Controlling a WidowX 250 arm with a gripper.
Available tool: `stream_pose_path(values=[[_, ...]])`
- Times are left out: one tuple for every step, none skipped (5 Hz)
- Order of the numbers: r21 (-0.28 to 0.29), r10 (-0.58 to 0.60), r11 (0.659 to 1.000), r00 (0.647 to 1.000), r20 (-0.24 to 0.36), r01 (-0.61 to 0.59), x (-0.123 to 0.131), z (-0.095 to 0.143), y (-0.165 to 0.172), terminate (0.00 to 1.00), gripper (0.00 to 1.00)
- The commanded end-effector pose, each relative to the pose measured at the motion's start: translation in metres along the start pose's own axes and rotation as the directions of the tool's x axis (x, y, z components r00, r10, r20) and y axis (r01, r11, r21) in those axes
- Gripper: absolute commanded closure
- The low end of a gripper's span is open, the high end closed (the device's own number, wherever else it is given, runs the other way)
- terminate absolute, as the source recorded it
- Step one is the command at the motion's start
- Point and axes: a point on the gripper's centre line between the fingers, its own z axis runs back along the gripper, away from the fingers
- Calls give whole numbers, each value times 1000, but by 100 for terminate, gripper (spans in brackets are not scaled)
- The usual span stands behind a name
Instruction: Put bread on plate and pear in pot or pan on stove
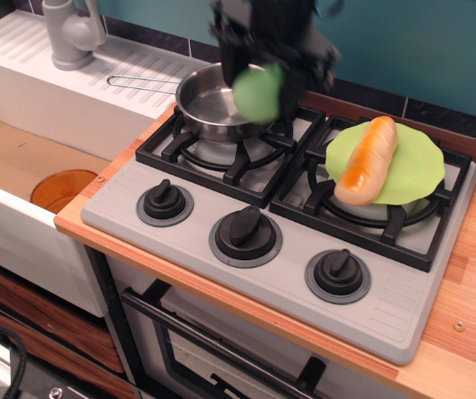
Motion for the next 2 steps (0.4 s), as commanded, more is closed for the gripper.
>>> stream_pose_path(values=[[4,-59,998,996,60,59,34,-3,46,0,100],[-10,-55,998,996,72,56,37,-16,50,0,100]])
